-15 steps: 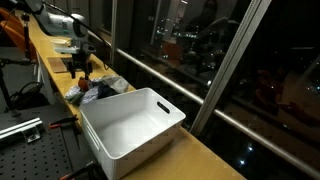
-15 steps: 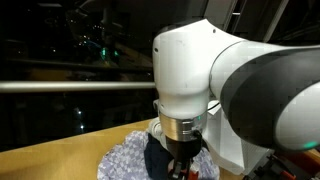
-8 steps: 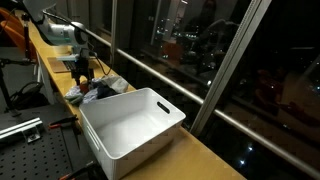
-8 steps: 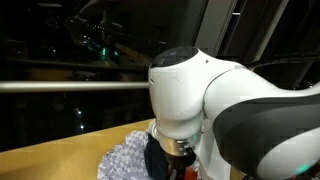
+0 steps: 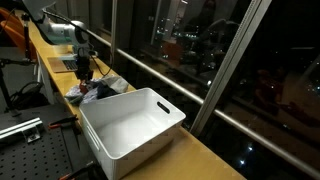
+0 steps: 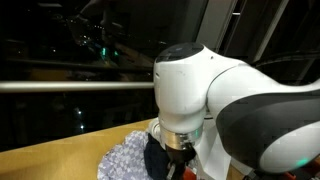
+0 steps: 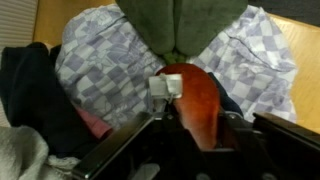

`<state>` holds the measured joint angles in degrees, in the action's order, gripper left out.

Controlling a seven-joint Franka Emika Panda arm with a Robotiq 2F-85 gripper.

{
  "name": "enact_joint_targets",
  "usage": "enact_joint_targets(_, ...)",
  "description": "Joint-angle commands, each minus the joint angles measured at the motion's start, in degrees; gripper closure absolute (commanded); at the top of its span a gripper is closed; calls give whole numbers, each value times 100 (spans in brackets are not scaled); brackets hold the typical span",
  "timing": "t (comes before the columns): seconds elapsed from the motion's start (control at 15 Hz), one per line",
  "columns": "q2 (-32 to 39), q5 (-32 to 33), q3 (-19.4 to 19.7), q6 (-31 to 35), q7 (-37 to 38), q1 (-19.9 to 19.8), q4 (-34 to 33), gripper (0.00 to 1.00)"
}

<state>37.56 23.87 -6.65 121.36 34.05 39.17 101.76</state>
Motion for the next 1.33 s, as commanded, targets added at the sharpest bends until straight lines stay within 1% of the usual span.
enact_joint_targets(0.0,-1164,30,83,-196,256,30,841,99)
enact_joint_targets(0.07,-1423,56,82,-342,332,11,942,99)
enact_joint_targets(0.2,-1965,134,44,-667,436,-84,1147,97)
enact_joint_targets(0.27,-2259,152,0,-832,432,-170,1251,99)
enact_joint_targets(0.47,-3115,192,-122,-1211,233,-540,1509,97)
enact_joint_targets(0.6,-3614,208,-192,-1420,-39,-904,1560,97)
enact_joint_targets(0.73,-4003,222,-231,-1527,-498,-1371,1541,97)
enact_joint_targets(0.87,-4292,180,-154,-1411,-1125,-1865,1513,97)
enact_joint_targets(1.13,-4479,22,128,-1028,-2393,-2768,1370,97)
enact_joint_targets(1.27,-4467,-140,222,-817,-2882,-3053,1291,97)
